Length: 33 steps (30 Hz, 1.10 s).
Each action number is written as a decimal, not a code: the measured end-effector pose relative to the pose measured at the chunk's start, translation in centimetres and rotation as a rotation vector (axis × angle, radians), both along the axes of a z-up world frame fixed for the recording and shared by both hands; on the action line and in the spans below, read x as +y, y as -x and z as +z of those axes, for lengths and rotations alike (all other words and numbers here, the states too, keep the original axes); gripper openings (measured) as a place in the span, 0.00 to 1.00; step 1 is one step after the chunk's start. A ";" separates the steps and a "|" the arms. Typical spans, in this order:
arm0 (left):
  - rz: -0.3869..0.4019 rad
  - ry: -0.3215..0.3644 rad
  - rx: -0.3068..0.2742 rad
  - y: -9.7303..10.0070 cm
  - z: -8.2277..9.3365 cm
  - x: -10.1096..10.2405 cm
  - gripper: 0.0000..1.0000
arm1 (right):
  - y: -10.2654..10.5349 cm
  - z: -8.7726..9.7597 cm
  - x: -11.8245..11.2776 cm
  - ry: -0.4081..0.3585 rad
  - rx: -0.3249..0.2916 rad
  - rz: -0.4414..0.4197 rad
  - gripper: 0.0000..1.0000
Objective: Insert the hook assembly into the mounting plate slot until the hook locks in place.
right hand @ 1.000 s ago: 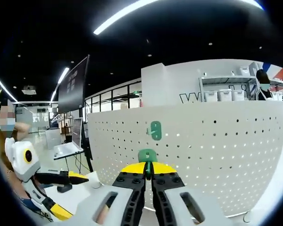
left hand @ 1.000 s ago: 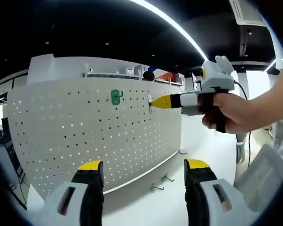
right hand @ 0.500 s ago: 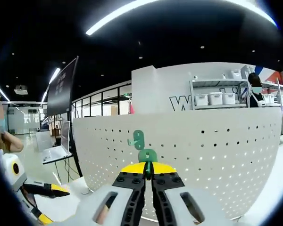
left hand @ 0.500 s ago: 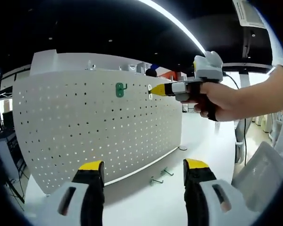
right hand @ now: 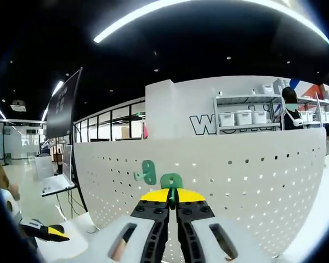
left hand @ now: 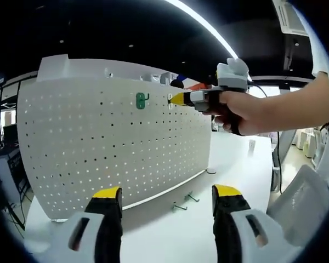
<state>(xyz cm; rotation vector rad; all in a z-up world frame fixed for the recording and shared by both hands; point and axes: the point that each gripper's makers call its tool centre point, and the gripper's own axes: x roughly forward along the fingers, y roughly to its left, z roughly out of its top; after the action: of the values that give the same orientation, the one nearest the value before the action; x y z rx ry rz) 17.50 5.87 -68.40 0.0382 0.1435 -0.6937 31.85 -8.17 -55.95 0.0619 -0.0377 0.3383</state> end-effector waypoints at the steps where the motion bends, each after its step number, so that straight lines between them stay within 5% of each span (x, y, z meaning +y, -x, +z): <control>1: 0.001 -0.001 0.000 0.0 0.0 0.0 0.68 | -0.1 0.0 0.0 -0.001 -0.002 -0.003 0.01; 33: 0.010 -0.002 0.015 0.2 -0.3 0.4 0.66 | -3.6 1.3 0.6 -0.005 -0.070 -0.047 0.01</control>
<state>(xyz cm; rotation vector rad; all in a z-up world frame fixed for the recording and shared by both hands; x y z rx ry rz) 17.33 6.25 -68.67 0.0343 0.1586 -0.6837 35.44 -7.55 -54.67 0.0538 -0.1094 0.2938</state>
